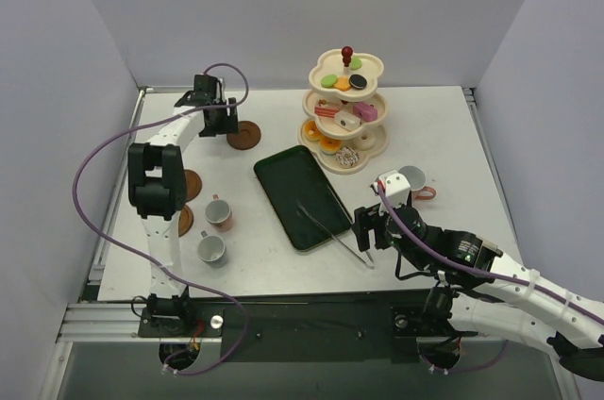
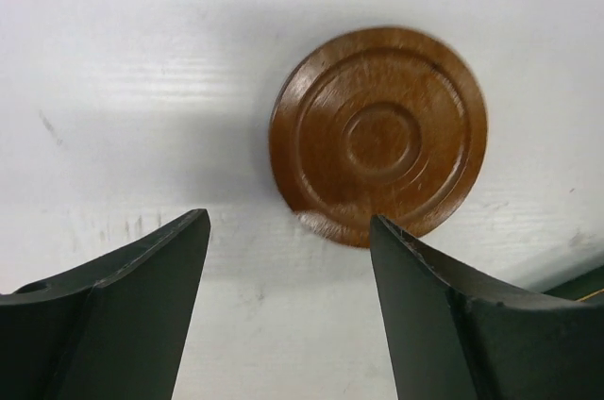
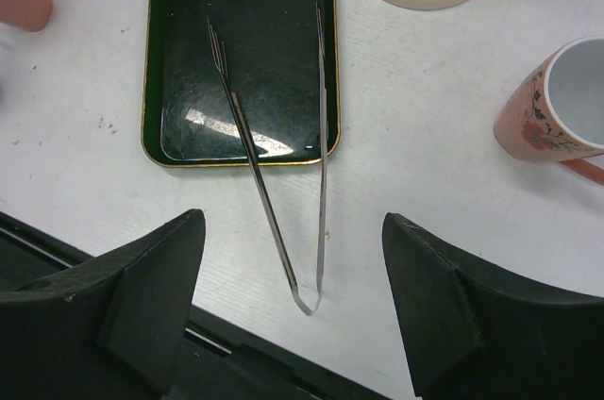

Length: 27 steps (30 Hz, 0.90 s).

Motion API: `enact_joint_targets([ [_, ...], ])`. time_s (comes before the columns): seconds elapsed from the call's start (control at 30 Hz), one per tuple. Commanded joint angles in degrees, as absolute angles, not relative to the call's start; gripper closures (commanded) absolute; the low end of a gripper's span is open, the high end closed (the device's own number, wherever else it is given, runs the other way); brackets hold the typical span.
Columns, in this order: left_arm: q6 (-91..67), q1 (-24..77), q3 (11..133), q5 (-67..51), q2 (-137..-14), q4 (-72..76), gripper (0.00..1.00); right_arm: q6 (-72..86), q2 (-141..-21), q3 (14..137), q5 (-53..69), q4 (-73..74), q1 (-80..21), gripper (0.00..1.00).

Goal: Serve the afternoon tea

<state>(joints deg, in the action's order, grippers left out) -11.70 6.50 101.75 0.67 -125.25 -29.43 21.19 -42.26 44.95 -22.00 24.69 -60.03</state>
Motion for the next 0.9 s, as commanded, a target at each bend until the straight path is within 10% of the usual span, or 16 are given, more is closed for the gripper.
enact_joint_targets([
  [0.0,-14.23,7.12,109.77,-2.37,-130.68,-30.85,0.20,21.80,-42.10,44.56,-22.06,24.70,-59.85,0.30],
  [0.87,-22.32,13.80,124.35,-6.50,-141.50,-30.41,0.22,24.08,-39.64,43.77,-22.41,27.07,-60.12,0.31],
])
